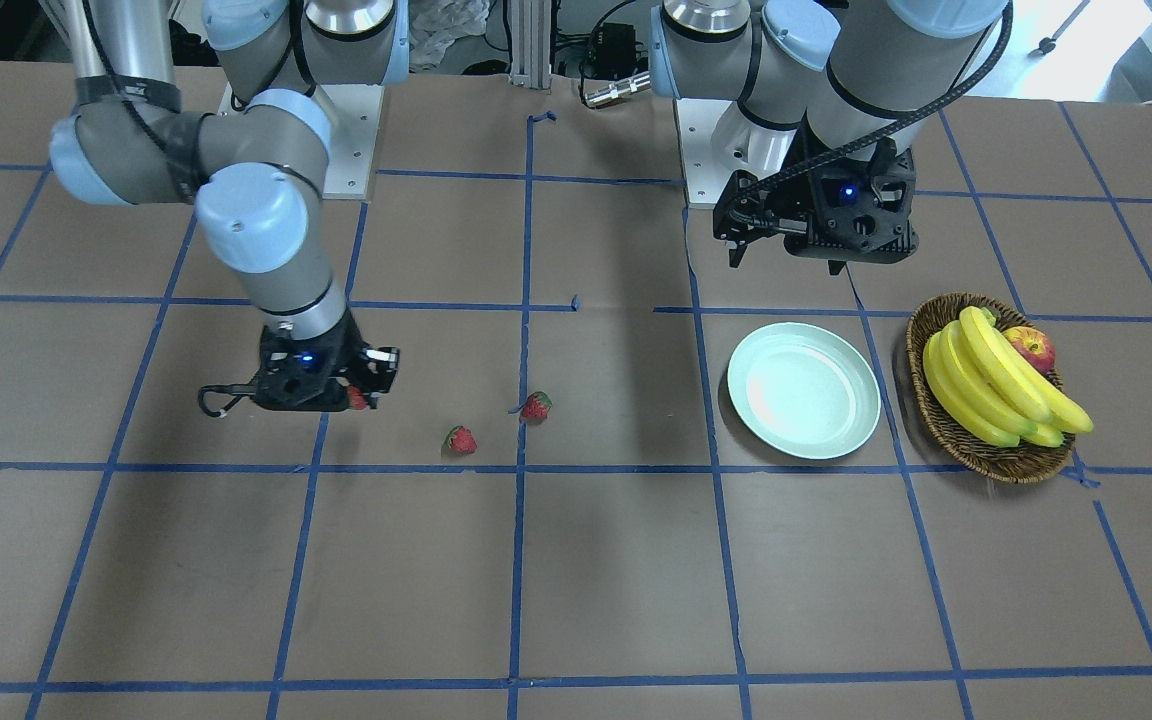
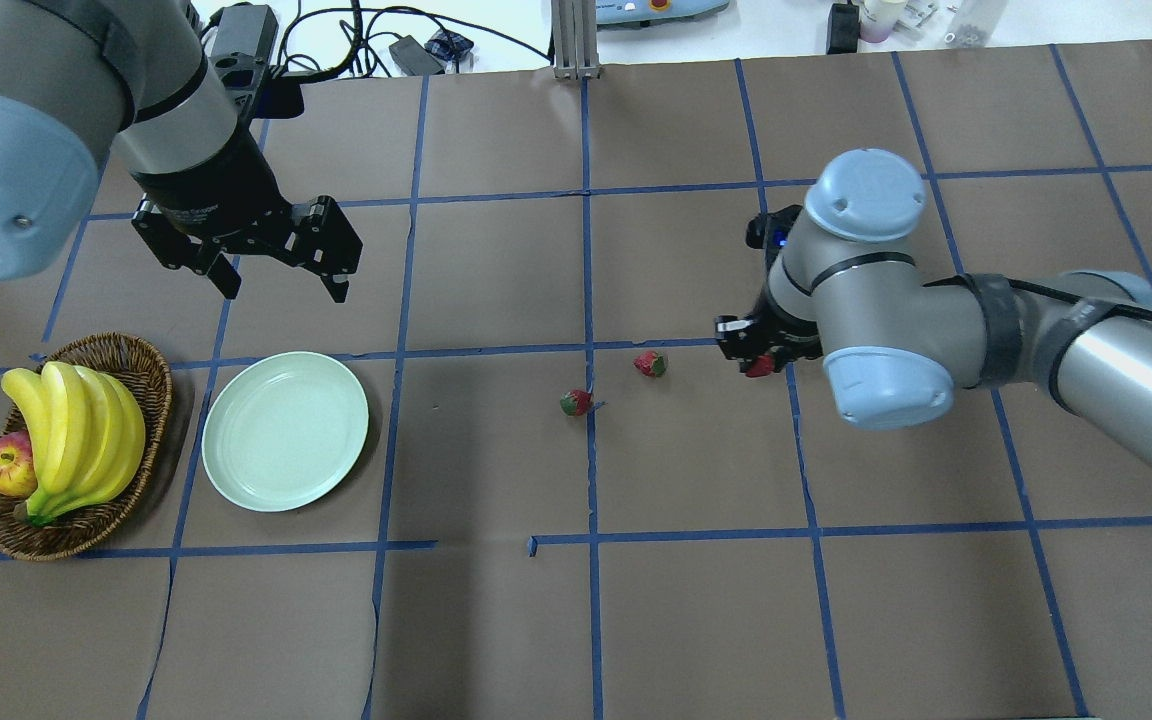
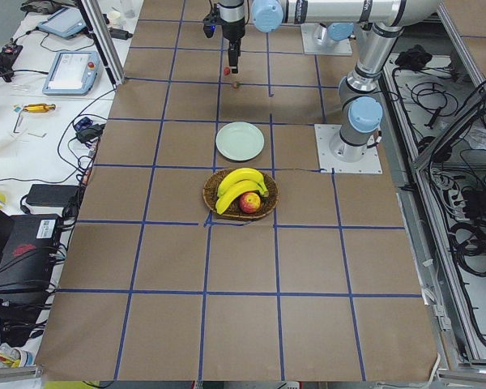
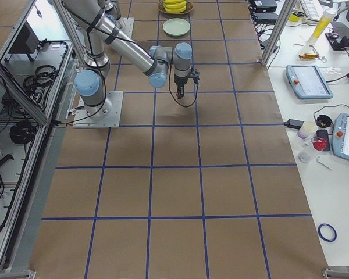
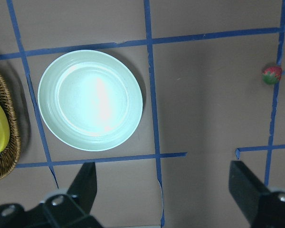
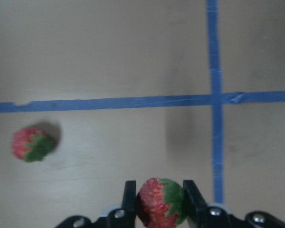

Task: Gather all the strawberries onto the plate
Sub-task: 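Push that strawberry toward the plate with the right gripper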

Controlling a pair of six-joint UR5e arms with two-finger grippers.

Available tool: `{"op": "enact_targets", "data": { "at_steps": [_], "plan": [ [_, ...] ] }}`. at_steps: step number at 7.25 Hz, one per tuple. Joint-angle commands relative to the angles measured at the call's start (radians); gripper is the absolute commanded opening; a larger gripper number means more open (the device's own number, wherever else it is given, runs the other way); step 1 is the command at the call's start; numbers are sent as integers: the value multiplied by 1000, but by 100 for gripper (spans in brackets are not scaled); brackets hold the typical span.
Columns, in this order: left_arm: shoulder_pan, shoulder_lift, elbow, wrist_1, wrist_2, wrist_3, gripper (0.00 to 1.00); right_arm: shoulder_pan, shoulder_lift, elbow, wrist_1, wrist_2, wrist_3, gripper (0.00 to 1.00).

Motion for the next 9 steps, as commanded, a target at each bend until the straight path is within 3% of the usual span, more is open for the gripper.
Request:
{"op": "enact_targets", "data": {
  "at_steps": [1,4,7,8,9],
  "plan": [
    [0,2,1,0,0,0,100,277,60,-121,27,16,410,0],
    [1,3,-2,0,0,0,100,434,223,-227,-21,43,593,0],
    [0,5,-2,0,0,0,100,439,284,-255,-32,40,590,0],
    [0,6,-4,0,2,0,100,439,289,-258,-33,31,588,7],
    [0,5,-4,0,0,0,100,438,279,-258,-33,19,585,98]
  ]
}}
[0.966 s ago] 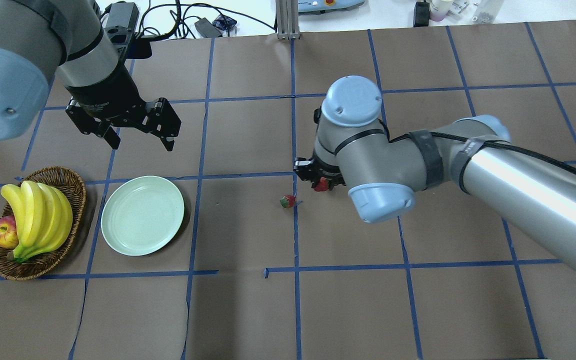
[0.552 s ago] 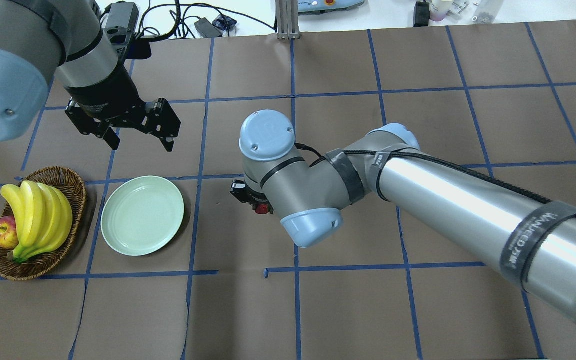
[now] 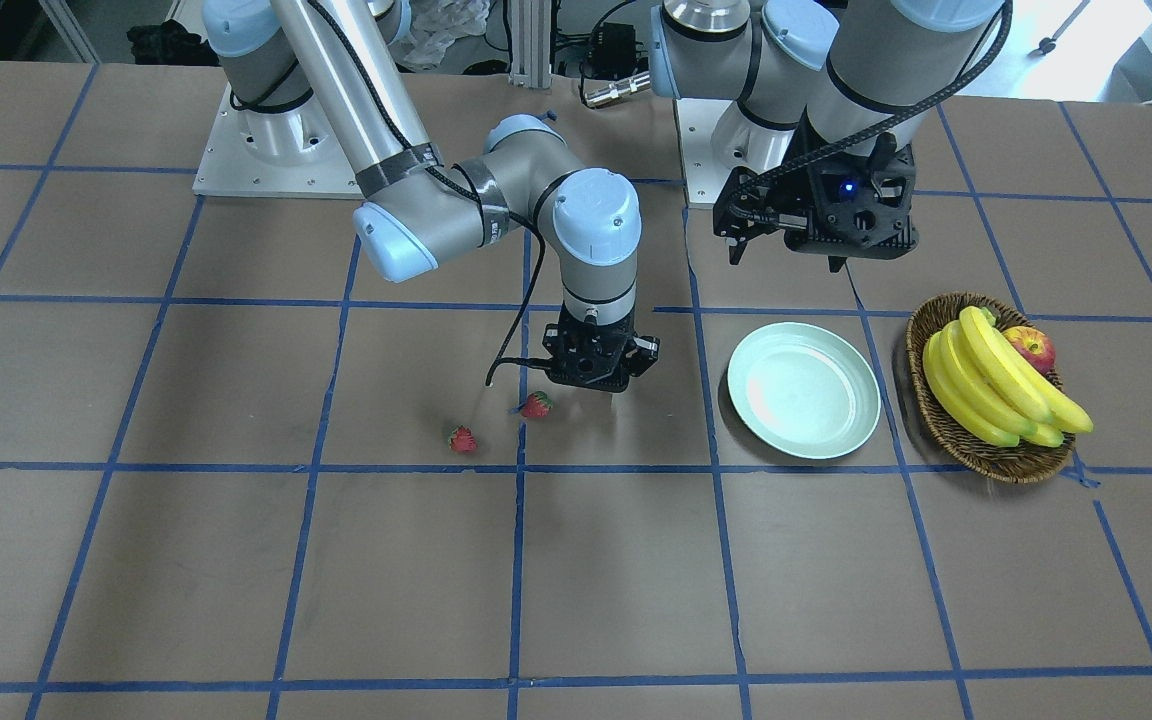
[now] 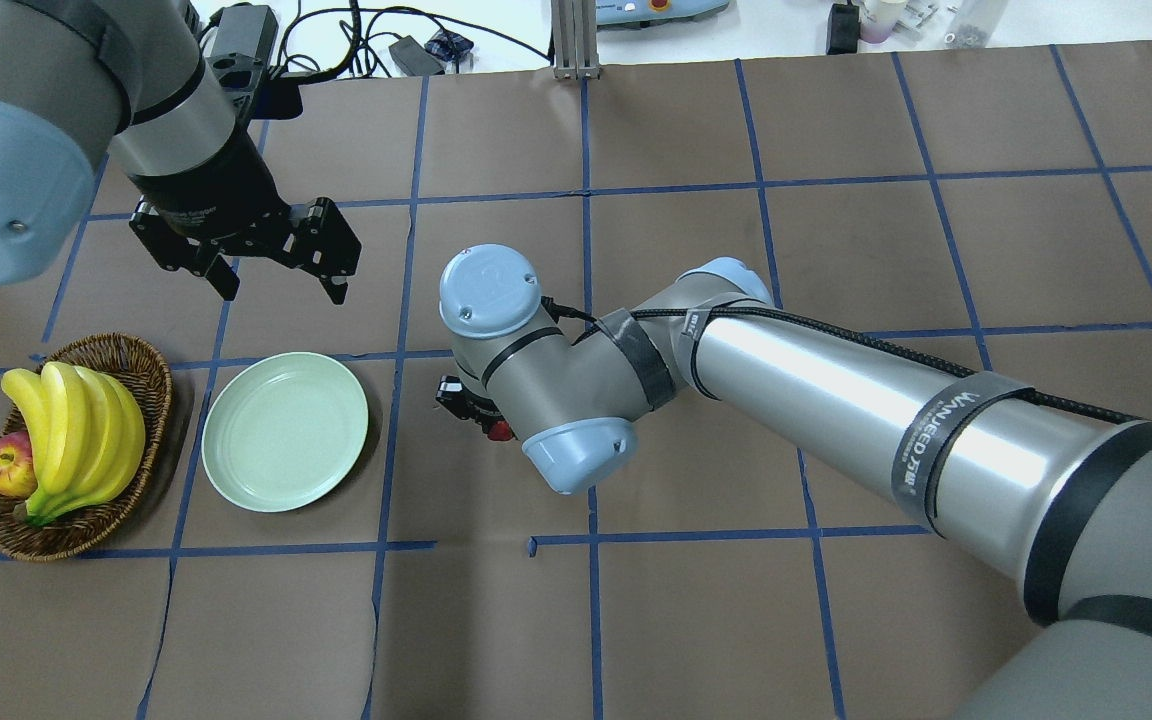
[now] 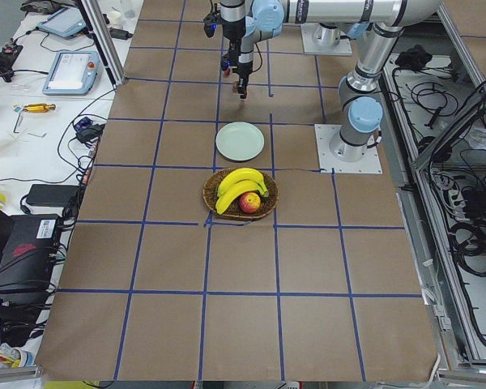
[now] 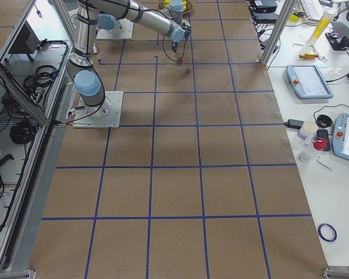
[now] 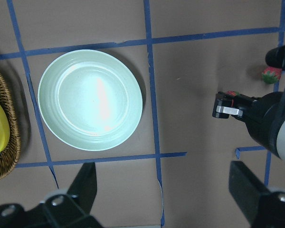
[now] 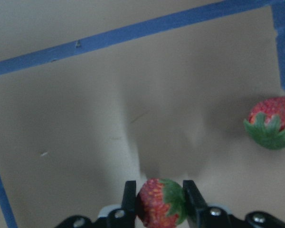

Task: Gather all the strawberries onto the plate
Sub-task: 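Push that strawberry toward the plate with the right gripper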

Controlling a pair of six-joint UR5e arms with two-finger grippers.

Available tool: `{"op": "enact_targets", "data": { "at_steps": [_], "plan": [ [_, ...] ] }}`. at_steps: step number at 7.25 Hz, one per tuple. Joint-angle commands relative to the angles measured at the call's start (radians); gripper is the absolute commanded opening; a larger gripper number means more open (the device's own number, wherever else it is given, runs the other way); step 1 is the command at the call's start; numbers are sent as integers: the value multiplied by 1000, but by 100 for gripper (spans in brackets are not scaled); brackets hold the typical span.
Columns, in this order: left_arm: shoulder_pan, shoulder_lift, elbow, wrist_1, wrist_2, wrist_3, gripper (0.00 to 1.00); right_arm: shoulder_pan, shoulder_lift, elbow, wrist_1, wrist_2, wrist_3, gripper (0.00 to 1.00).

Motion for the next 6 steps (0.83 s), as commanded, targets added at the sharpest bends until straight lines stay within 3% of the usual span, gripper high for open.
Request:
{"op": "enact_targets", "data": {
  "at_steps": [1,3,4,6],
  "plan": [
    [1,1,1,0,-1,0,100,-2,-14,-2,0,-19,-3,100],
    [0,1,-1,0,-1,0,100,-36,-92,10,22,-19,-59,100],
    [0,0,-1,0,1,0,100,-101,-135,12,133,-35,-128,100],
    [0,0,-2,0,-1,0,100,-221,-207,99,192,-38,-303,100]
  ]
}}
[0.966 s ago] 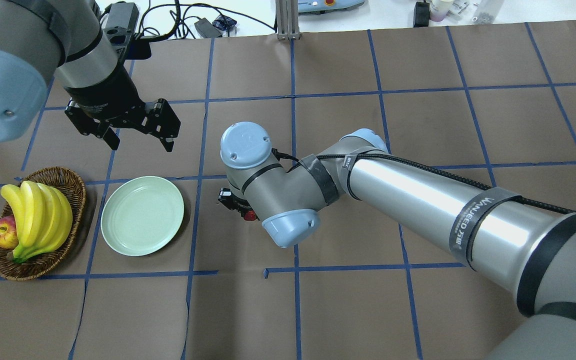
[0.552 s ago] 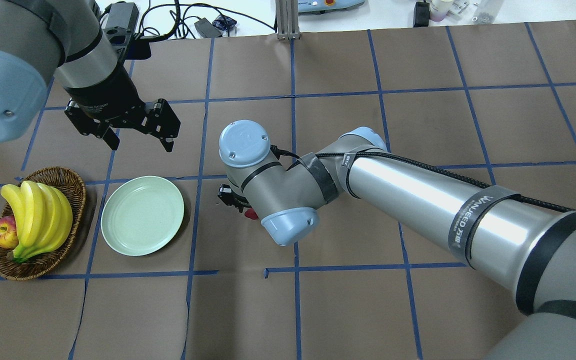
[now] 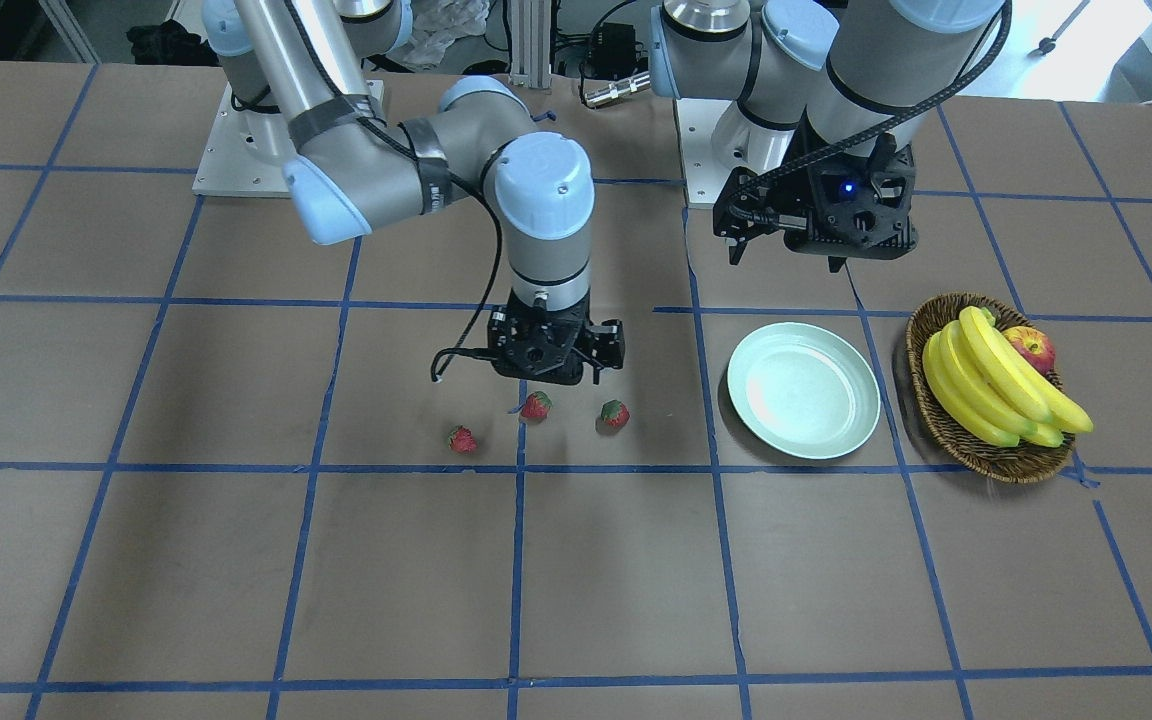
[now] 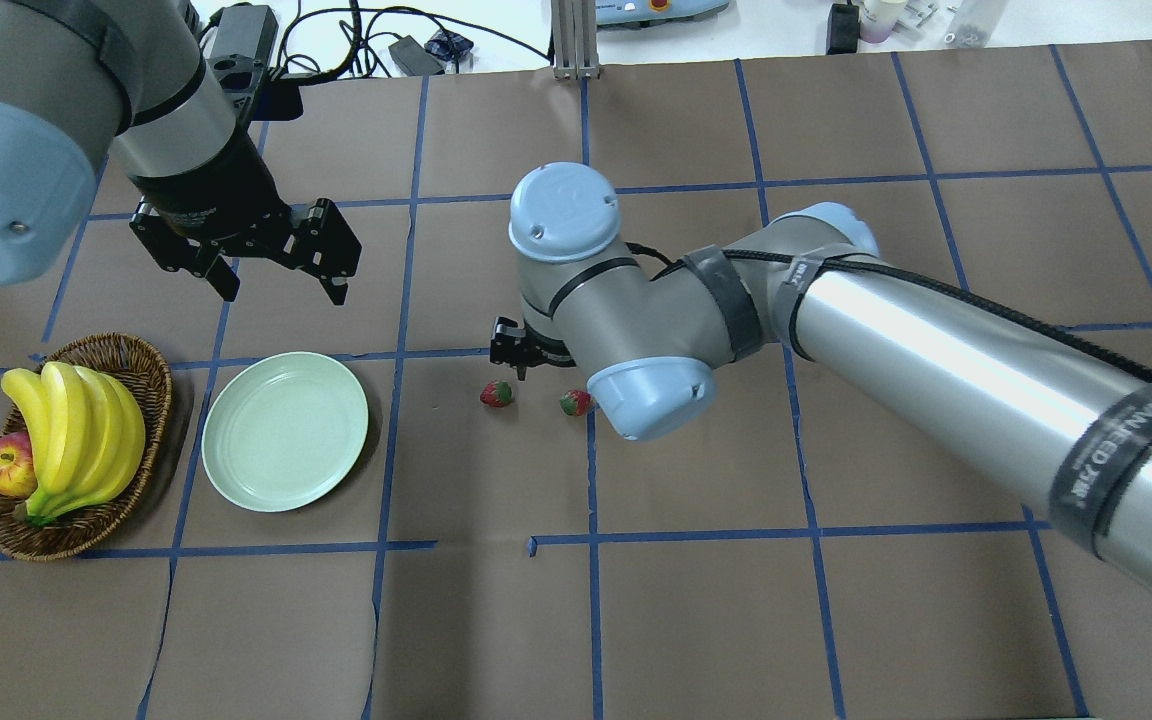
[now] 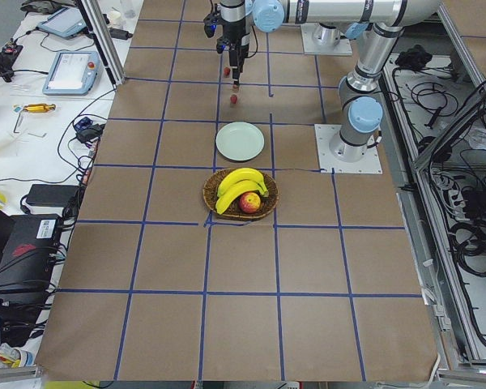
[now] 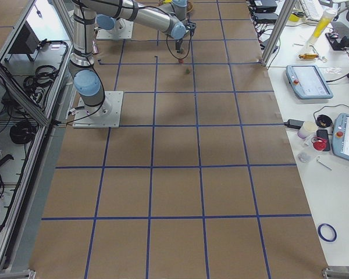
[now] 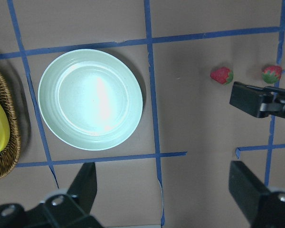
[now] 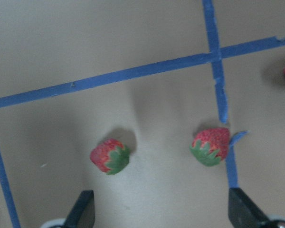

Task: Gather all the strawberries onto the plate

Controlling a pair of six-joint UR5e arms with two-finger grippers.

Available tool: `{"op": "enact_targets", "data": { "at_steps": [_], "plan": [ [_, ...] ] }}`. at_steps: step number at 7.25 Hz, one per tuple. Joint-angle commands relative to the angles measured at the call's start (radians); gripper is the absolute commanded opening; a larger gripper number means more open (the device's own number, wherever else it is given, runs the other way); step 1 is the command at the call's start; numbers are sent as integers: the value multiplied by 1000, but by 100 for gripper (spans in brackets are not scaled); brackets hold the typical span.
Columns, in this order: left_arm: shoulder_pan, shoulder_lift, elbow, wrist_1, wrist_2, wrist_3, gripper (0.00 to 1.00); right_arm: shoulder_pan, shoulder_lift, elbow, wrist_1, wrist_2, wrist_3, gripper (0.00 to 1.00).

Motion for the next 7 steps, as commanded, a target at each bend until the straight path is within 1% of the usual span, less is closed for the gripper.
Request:
{"op": "enact_targets", "data": {
  "at_steps": [1,2,3,4,5,6,7],
  "plan": [
    [0,0,-1,0,0,0,100,-71,-42,132,-42,0,-145,100],
    [0,-2,1,0,-2,0,100,-73,-16,143,-165,0,-140,100],
    [0,0,3,0,-2,0,100,-82,17,125,-203,-5,-129,100],
    [-2,3,1,0,-2,-2,100,-84,41,128,-237,-40,-105,100],
    [-2,1,1,0,-2,-2,100,-87,50,125,-240,-69,-97,100],
    [-2,1,1,0,-2,0,100,-93,76,122,-243,-77,-98,100],
    [-3,1,0,0,-2,-2,100,-105,93,123,-274,-94,-95,100]
  ]
}}
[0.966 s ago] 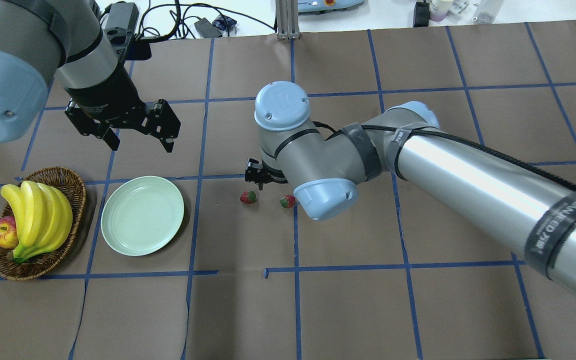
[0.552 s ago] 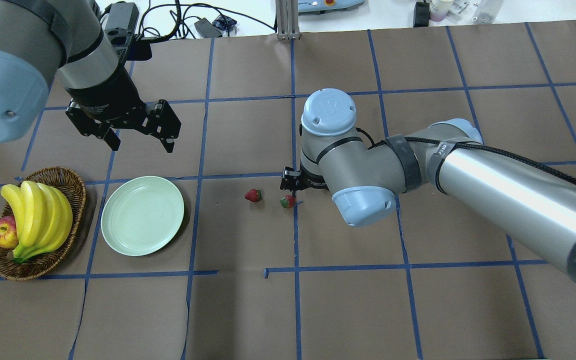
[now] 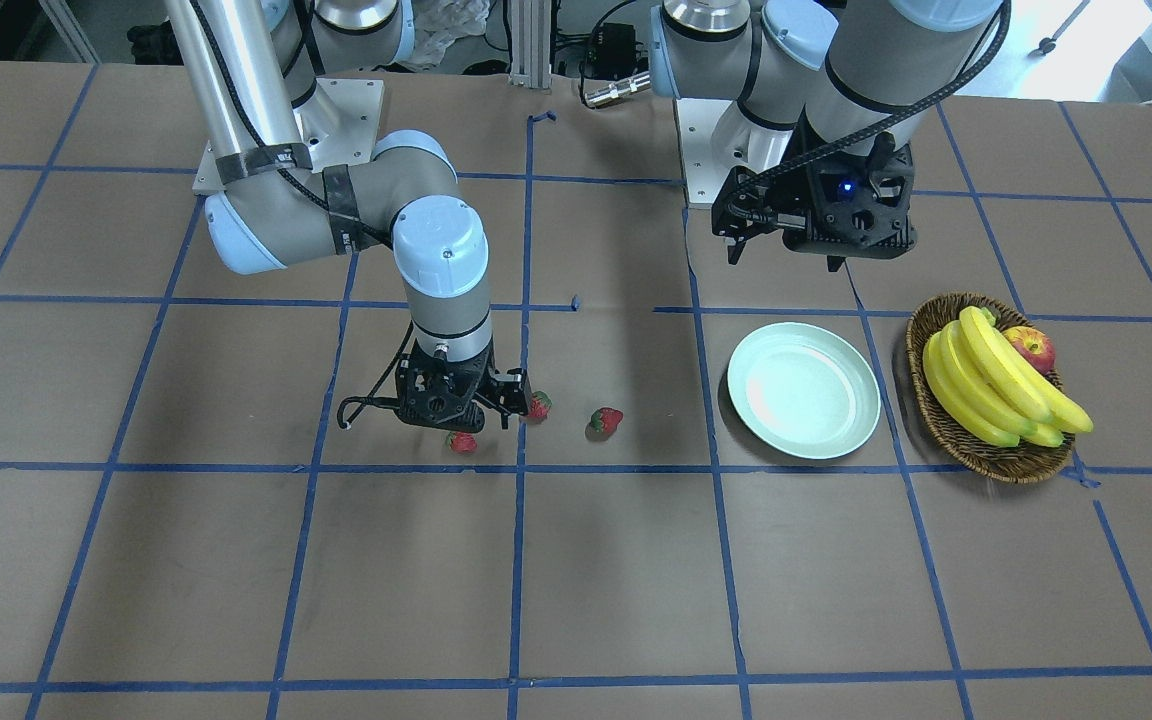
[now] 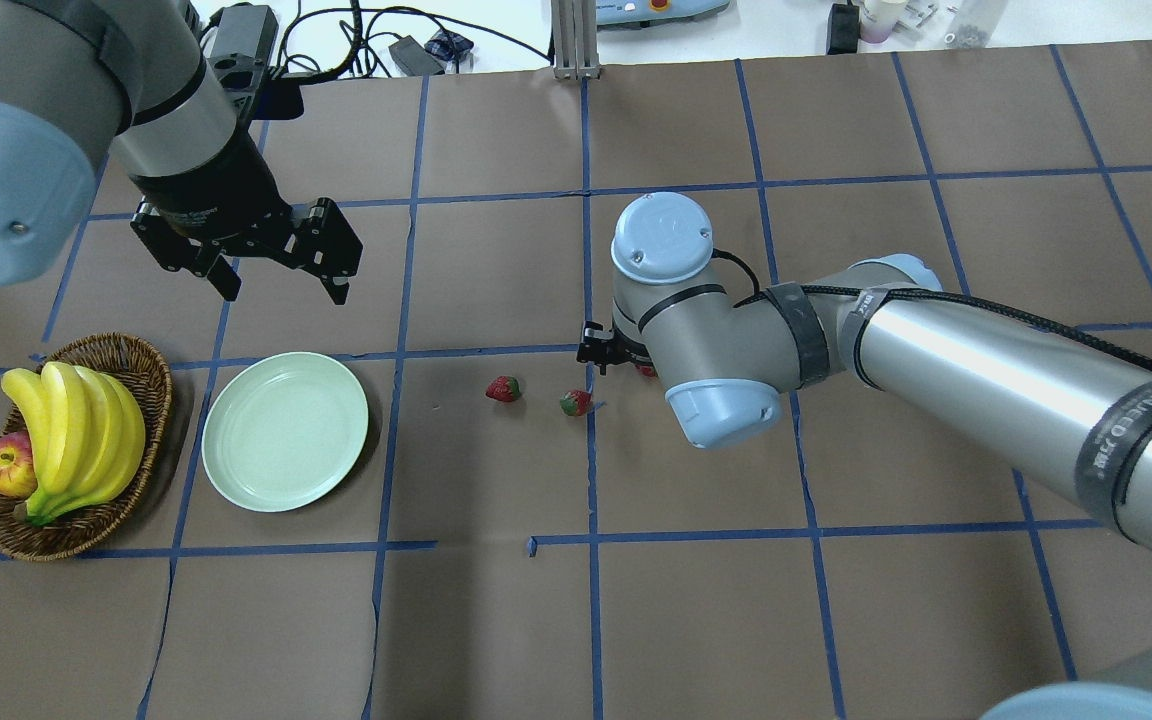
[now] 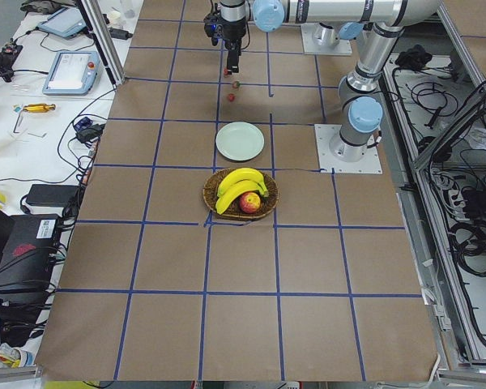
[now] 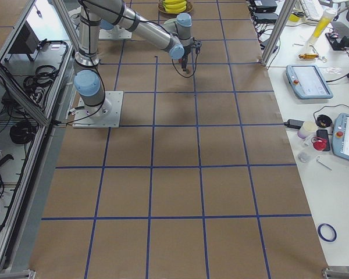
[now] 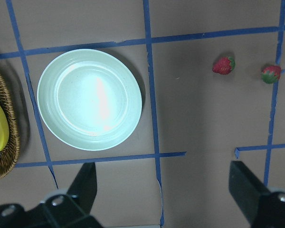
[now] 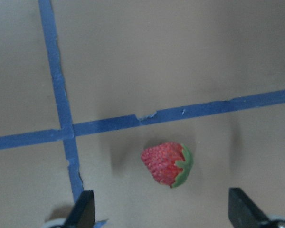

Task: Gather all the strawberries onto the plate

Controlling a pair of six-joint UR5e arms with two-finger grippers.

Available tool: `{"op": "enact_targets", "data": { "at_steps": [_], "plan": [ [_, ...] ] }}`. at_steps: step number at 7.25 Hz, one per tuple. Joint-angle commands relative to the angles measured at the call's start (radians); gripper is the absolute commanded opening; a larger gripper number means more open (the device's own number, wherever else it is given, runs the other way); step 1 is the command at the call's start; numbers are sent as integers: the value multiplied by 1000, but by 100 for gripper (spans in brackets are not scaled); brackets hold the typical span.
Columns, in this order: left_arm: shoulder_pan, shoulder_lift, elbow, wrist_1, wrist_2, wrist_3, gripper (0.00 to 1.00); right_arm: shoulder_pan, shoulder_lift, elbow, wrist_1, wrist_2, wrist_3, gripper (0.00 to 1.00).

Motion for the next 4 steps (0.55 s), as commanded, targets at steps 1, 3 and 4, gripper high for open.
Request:
{"op": "enact_targets", "data": {
  "at_steps": [1,3,4],
  "plan": [
    [-1,-2,-1,0,0,-1,100,-13,25,3,-28,-22,4,95],
    [-1,-2,-1,0,0,-1,100,-13,25,10,-31,-9,5,34],
    [-1,-2,-1,0,0,-1,100,-13,27,10,-31,-3,7,6]
  ]
}}
